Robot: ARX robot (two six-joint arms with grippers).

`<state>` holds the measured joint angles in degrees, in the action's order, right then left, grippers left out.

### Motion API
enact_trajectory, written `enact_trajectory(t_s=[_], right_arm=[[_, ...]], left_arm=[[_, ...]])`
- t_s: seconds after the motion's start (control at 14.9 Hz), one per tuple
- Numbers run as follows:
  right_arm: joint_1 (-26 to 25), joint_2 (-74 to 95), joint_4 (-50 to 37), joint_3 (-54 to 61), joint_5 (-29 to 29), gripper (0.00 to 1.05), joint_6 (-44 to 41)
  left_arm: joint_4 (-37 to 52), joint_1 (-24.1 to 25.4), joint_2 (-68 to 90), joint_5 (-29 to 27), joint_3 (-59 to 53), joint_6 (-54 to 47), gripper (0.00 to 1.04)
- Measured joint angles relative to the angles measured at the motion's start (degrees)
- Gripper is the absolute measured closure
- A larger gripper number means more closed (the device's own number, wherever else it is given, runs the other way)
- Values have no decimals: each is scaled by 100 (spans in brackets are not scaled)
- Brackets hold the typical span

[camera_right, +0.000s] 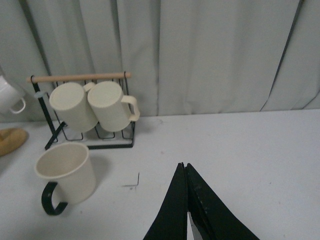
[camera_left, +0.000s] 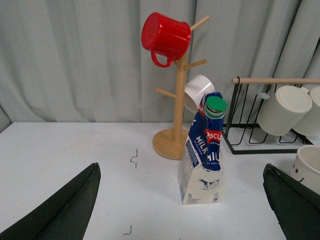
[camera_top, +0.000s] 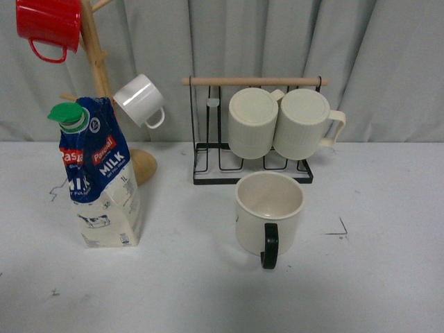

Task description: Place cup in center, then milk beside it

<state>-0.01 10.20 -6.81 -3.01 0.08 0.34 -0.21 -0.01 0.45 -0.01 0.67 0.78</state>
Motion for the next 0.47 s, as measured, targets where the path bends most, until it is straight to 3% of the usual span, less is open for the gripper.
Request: enact_trajectory(t_s=[0.07, 0.47], right_arm=[[0, -575, 669, 52, -9, 103, 0], [0, -994, 704, 232, -2, 103, 0]], left_arm=[[-2, 0, 0, 0, 0, 0, 7], [-4, 0, 0, 0, 0, 0, 7]])
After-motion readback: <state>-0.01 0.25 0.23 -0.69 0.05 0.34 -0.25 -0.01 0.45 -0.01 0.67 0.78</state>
